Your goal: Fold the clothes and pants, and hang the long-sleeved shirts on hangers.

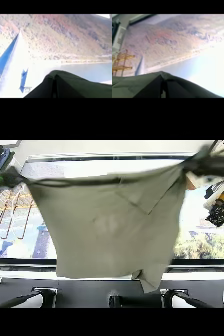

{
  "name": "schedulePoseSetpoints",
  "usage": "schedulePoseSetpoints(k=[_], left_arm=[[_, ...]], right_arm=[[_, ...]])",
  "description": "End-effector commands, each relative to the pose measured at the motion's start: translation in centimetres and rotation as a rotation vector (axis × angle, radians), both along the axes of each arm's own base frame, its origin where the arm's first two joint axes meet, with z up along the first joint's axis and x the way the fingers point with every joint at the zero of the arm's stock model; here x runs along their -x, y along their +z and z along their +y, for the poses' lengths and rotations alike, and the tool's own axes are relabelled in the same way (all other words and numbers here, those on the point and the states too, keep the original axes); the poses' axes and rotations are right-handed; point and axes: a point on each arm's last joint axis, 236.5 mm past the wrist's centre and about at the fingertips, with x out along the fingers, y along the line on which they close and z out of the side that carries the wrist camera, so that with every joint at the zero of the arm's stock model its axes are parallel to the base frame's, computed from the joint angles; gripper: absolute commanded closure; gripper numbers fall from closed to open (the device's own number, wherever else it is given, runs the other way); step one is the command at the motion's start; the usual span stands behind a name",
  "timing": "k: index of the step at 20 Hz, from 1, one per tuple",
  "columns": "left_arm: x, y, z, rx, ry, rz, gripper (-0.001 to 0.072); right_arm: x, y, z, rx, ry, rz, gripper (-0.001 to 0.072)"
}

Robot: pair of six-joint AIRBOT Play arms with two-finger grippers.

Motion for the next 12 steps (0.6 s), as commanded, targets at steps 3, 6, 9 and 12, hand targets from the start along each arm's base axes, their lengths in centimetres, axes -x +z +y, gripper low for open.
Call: schedulePoseSetpoints(k=[3,6,9,12], left_arm=[[-8.7,-16.3,-1.3,0.012,-0.008,0.158,0.0690],[-12.9,-20.0,-1.6,0.015,-0.001,0.155,0.0690],[-15.7,-23.1,-1.7,0.051,0.032,0.173,0.0690],[-16.5,-25.5,-1.8,0.090,0.064,0.207,0.0688]], right_arm=[[-10.6,-19.5,2.2,0.035,-0.165,0.184,0.0679],[-13.9,-24.7,2.2,-0.065,-0.276,0.203,0.0679],[-15.8,-27.3,1.2,-0.126,-0.369,0.192,0.0679],[-16.3,-27.9,0.7,-0.132,-0.396,0.185,0.0674]])
